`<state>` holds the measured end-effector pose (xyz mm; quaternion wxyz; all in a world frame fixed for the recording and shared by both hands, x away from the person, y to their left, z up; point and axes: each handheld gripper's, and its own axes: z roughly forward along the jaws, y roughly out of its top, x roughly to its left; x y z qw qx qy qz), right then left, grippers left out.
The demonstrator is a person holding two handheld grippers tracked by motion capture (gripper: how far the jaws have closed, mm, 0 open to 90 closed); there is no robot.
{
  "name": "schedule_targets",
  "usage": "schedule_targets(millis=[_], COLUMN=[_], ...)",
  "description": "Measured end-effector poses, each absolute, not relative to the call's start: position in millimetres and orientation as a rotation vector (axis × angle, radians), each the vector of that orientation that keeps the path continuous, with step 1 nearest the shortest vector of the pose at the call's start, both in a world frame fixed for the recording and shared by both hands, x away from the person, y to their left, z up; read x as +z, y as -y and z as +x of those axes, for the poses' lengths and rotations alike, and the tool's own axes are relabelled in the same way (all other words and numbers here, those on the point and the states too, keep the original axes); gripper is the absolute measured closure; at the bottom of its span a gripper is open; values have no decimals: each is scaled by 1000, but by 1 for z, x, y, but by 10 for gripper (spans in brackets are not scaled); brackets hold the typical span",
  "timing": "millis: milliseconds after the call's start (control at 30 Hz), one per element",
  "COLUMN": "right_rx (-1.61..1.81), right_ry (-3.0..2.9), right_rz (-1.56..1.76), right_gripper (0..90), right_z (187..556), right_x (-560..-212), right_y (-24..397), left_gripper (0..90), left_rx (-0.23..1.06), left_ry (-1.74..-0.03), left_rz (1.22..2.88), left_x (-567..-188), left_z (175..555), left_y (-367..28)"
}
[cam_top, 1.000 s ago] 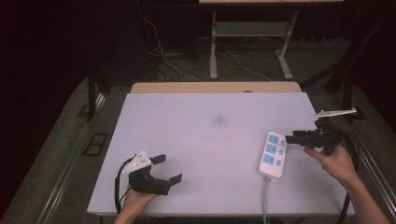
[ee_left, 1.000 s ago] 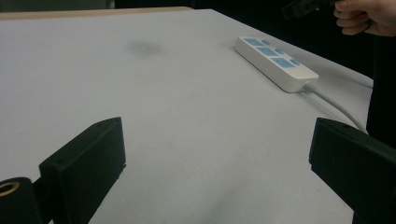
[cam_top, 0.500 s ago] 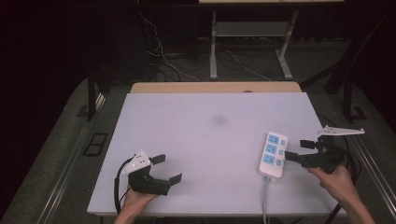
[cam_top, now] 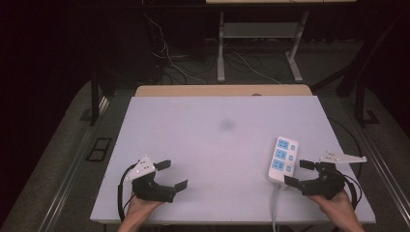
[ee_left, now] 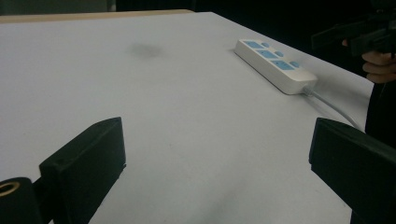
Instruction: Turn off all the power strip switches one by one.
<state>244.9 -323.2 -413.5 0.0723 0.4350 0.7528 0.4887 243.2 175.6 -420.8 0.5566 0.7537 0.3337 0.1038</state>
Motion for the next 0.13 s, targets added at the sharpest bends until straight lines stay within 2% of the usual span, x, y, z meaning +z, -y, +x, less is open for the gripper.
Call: schedule_targets(millis=[133], right_rx=[1469], right_ry=[-2256], right_rz=[1301], right_gripper=[3], right_z=[240], right_x=[-424], right_y=[322], left_gripper=[23], left_rx=[240], left_ry=[-790], left_rz=[1784], left_x=[-422], left_z=[245], left_y=[-175])
